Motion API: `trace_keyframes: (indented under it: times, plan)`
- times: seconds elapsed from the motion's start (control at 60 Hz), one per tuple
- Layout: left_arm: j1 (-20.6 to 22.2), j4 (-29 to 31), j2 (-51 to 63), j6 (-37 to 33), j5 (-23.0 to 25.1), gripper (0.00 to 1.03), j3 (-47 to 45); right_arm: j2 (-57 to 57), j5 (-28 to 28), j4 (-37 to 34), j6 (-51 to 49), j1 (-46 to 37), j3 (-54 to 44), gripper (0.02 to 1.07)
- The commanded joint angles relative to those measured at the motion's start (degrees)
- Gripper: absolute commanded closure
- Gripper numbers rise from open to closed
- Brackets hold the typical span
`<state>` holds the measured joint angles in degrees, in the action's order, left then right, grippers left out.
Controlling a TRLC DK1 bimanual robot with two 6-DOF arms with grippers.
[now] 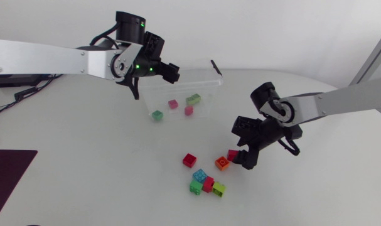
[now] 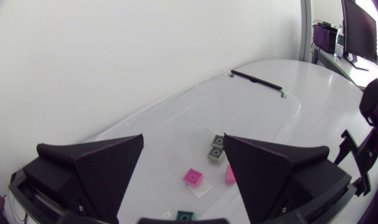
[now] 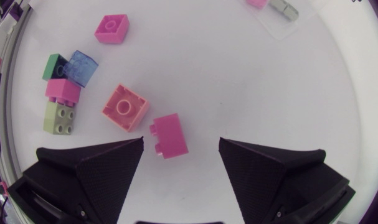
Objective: Pick up the duplo bricks and place them in the container
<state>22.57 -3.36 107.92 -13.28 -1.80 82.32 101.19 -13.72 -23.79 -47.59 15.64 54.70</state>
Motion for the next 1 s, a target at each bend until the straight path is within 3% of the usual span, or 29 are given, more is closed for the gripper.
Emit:
trace_keyframes:
  times: [0.0, 0.083, 0.25, 0.35, 0.533, 0.717, 0.983]
  plan:
    - [-0.33, -0.86, -6.49, 0.89, 1.28, 0.04, -4.37, 2.08, -0.17, -1.52, -3.21, 0.27, 1.38, 0.23]
    - [-0.42, 0.02, -10.54, 0.45, 3.39, 0.04, -8.14, 2.7, -0.08, -1.52, -3.91, 0.71, 1.47, 0.35]
    - [-0.07, 8.8, -15.99, -4.92, 9.63, 0.04, -14.21, 2.88, 0.0, -1.52, -4.61, 1.5, 1.03, 0.73]
    - [1.25, 14.69, -16.69, -8.78, 12.0, 0.04, -16.67, 2.61, -0.17, -1.52, -4.17, 1.5, 0.67, 0.73]
    - [4.85, 19.35, -15.02, -11.24, 12.17, 0.04, -21.06, -2.4, -0.17, -1.17, -2.33, 1.32, -2.23, 0.75]
    - [9.25, 21.02, -10.01, -9.93, 11.65, 0.04, -21.5, -9.69, -0.26, -2.75, -0.13, -0.17, -3.54, 0.76]
    - [15.93, 25.33, -4.12, -4.3, 7.08, 0.06, -18.78, -16.46, -0.96, -4.69, 3.38, -1.22, -2.14, 0.76]
